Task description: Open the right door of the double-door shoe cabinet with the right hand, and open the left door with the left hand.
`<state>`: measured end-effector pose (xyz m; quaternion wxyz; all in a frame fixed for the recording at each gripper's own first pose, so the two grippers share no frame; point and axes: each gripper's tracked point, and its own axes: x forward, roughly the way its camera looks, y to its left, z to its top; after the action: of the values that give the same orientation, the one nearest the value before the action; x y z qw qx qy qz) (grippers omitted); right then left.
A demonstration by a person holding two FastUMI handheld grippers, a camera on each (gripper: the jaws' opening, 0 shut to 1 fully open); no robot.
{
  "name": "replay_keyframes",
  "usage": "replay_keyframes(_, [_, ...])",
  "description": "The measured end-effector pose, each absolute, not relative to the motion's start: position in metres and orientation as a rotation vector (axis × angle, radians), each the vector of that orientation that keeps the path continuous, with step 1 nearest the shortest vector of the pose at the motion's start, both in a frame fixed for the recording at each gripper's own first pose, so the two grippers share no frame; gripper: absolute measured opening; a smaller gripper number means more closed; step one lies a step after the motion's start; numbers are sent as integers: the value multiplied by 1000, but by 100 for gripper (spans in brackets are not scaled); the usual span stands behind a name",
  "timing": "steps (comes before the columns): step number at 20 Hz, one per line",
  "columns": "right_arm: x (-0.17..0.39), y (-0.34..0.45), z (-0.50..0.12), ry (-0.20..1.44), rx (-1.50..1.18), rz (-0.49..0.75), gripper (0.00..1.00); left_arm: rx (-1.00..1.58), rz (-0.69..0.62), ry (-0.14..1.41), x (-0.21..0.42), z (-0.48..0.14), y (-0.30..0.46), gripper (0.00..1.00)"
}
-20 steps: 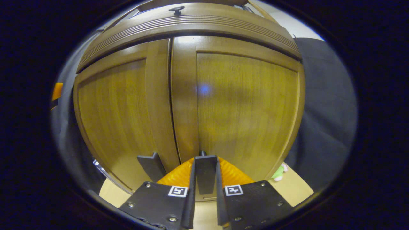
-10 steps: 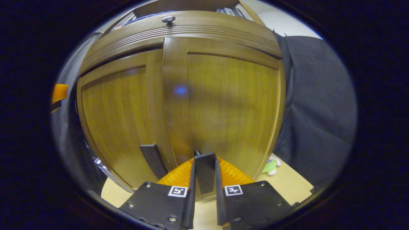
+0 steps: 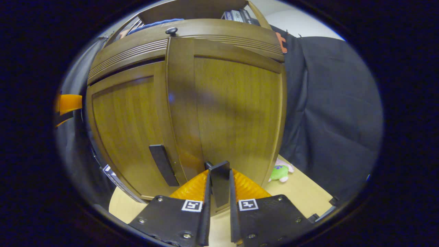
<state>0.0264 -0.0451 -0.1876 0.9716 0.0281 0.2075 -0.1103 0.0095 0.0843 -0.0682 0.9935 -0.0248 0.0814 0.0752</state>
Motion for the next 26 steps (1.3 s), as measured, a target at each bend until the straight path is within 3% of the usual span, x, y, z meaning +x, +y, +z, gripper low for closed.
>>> replay_keyframes(7, [23, -50, -187, 415, 63, -315, 24, -39, 125, 167, 9, -74, 76, 96])
replay_keyframes(8, [22, -52, -184, 414, 60, -333, 24, -40, 119, 171, 8, -75, 74, 92])
replay_keyframes(12, [17, -64, -176, 410, 74, -397, 24, -49, 98, 176, 7, -78, 67, 96])
replay_keyframes(13, [11, -69, -178, 409, 80, -410, 24, -52, 93, 177, 7, -79, 64, 92])
replay_keyframes(26, [-41, -144, -170, 389, 92, -635, 24, -76, 54, 208, 9, -93, 51, 96])
